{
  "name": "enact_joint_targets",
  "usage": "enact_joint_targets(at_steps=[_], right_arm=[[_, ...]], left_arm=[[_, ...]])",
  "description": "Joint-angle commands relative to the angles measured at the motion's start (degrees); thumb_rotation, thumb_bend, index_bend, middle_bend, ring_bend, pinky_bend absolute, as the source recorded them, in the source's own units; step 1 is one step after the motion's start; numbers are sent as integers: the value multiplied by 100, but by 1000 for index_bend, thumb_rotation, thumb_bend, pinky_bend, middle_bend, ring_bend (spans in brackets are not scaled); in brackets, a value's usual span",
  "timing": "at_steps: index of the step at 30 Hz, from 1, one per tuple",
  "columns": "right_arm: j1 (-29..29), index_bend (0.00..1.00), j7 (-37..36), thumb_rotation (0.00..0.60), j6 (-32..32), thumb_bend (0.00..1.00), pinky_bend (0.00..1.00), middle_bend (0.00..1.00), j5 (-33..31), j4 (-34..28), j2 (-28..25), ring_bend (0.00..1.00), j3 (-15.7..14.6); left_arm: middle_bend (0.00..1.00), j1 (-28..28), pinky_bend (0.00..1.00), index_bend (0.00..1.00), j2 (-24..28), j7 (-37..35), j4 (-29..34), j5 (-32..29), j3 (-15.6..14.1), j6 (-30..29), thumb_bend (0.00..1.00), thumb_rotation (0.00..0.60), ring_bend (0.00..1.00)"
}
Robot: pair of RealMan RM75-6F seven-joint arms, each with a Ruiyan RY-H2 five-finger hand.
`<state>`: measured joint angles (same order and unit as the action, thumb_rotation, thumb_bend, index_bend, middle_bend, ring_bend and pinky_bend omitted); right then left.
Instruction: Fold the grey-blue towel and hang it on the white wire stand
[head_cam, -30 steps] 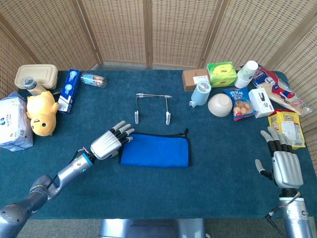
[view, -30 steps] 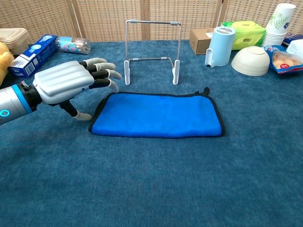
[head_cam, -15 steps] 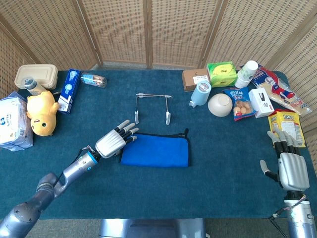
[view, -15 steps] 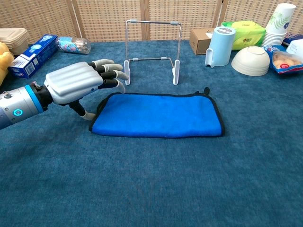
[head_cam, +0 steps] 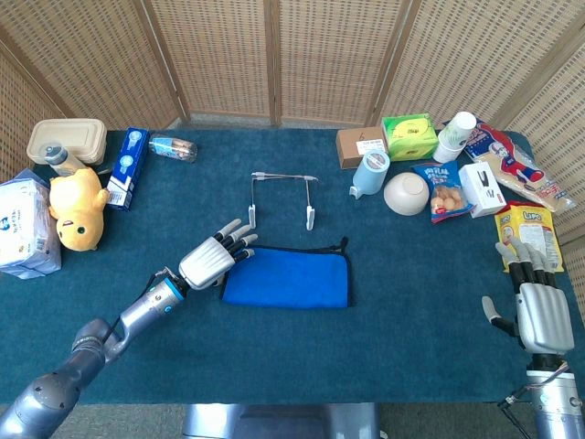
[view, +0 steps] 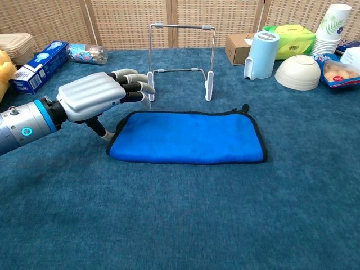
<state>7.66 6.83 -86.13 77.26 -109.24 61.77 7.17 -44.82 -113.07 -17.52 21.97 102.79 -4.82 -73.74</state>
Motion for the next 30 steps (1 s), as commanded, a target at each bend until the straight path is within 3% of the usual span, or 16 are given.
enact_joint_targets(at_steps=[1, 15, 30], right_arm=[[-4, 94, 0, 600, 4, 324, 18, 52, -3, 0, 0, 0, 8], [-48, 97, 26, 600, 13, 319, 18, 52, 27, -65, -38, 0, 35], [-77, 98, 48, 600, 33, 310, 18, 52, -1, -110, -49, 0, 83]], left_arm=[[173, -10, 0, 295, -13, -14, 0, -15, -18, 16, 387, 600, 0], [202, -30, 0, 336, -58, -136, 44, -148, -58, 10, 483, 600, 1], [217, -42, 0, 391, -50, -256, 113, -309, -57, 117, 515, 600, 18]])
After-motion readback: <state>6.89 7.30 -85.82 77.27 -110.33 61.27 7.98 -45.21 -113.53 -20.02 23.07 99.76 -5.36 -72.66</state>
